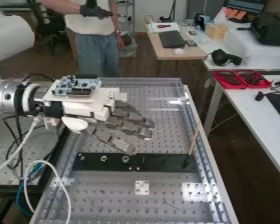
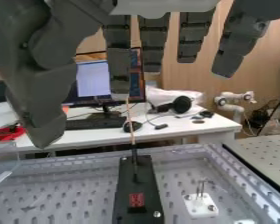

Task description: Grab the bearing and place it in the white container

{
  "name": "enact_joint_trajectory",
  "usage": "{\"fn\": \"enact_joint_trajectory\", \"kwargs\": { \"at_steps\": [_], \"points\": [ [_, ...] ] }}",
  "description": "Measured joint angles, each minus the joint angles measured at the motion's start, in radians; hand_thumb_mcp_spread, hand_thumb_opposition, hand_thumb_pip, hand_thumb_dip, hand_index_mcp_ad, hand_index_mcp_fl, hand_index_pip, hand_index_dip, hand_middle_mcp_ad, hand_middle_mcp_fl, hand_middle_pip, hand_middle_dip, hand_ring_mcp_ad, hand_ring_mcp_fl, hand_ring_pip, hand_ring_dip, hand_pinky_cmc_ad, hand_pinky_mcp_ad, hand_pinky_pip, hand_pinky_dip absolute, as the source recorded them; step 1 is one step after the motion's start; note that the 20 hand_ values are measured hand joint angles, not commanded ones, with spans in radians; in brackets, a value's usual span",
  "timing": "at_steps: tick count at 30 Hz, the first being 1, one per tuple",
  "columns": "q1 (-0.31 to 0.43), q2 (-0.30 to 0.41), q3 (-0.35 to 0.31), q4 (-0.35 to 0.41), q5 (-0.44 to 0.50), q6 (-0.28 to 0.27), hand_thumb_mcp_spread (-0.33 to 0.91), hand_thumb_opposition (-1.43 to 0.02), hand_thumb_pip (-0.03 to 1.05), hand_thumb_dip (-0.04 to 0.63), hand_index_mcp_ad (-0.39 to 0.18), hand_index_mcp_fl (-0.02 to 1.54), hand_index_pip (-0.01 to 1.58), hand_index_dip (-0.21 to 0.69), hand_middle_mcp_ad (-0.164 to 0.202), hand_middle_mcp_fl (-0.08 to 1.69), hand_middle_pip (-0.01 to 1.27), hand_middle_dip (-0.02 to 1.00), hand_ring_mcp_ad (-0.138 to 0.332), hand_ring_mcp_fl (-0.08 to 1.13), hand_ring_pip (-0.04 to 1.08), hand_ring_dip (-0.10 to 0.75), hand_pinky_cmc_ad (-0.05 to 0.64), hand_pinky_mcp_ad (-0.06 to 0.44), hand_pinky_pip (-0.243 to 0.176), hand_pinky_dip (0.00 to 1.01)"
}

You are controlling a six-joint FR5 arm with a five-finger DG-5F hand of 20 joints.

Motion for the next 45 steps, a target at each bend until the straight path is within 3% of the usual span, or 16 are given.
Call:
{"fn": "enact_joint_trajectory", "kwargs": {
  "at_steps": [6,16,22,29,36,45],
  "points": [
    [-0.071,-0.075,0.036,0.013,-0.102,-0.004,0.34,-0.74,0.54,0.176,-0.093,0.12,0.93,0.124,0.072,0.07,0.13,0.19,0.161,0.01,0.11,0.07,0.367,0.311,-0.075,0.27],
    [-0.147,-0.157,0.082,0.033,-0.21,0.005,0.36,-0.76,0.54,0.18,-0.106,0.13,1.06,0.126,0.075,0.08,0.13,0.19,0.164,0.01,0.11,0.07,0.367,0.311,-0.075,0.24],
    [-0.134,-0.161,0.044,0.109,-0.171,0.057,0.36,-0.76,0.54,0.188,-0.106,0.12,1.1,0.129,0.075,0.08,0.12,0.19,0.164,0.01,0.11,0.07,0.365,0.314,-0.075,0.24],
    [-0.086,-0.158,-0.01,0.197,-0.055,0.138,0.36,-0.76,0.54,0.19,-0.106,0.12,1.14,0.138,0.075,0.02,0.13,0.19,0.164,0.01,0.1,0.07,0.363,0.311,-0.075,0.24],
    [-0.047,-0.174,-0.025,0.226,0.019,0.148,0.39,-0.77,0.56,0.209,-0.106,0.13,1.19,0.161,0.075,0.02,0.13,0.19,0.164,0.01,0.1,0.07,0.365,0.311,-0.075,0.24],
    [-0.033,-0.201,-0.019,0.218,0.024,0.132,0.4,-0.82,0.57,0.265,-0.106,0.12,1.21,0.171,0.075,0.02,0.13,0.19,0.164,0.01,0.1,0.07,0.365,0.311,-0.075,0.22]
  ]
}}
